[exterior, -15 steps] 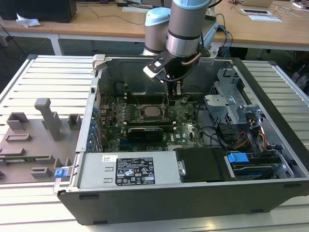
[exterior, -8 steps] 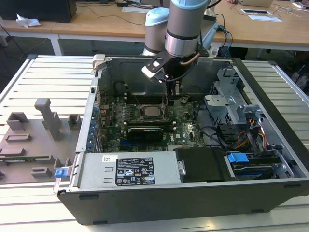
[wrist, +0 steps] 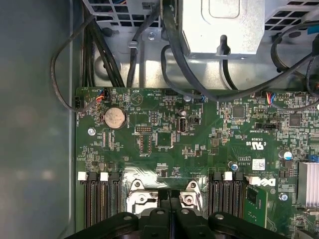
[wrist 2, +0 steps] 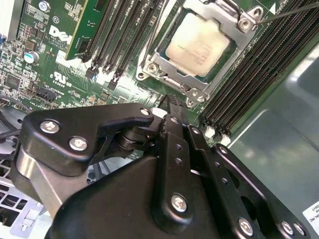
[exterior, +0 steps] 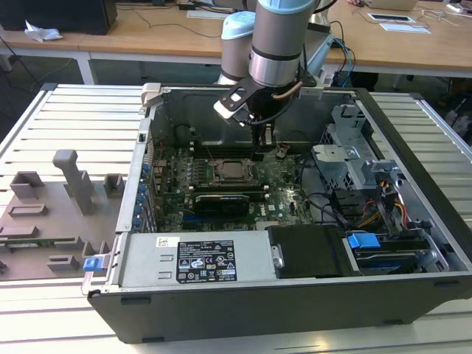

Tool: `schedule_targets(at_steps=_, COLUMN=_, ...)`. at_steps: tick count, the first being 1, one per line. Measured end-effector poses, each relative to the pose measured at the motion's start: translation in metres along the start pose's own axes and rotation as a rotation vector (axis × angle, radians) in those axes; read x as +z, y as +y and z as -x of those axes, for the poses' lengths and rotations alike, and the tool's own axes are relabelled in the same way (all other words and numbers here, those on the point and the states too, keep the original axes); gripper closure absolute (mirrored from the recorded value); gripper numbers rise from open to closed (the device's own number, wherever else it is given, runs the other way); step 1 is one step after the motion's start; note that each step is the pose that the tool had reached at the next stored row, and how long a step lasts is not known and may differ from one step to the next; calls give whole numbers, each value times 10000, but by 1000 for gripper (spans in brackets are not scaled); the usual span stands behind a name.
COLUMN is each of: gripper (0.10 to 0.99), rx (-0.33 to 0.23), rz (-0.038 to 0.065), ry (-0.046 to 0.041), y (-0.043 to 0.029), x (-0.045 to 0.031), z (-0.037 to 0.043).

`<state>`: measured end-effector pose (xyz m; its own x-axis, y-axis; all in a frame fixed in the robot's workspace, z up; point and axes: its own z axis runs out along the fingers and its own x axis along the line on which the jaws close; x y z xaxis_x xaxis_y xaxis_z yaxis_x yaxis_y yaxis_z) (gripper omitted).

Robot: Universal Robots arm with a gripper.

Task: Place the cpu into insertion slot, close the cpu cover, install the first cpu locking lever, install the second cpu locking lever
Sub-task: 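Close the cpu cover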

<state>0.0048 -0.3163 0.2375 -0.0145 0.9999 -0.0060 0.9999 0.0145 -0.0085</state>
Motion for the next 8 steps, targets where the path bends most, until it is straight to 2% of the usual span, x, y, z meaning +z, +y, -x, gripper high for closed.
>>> schedule_targets(at_steps=8, gripper=980, rx=-1, rz=-1, ry=-1, y=-31, x=0, z=0)
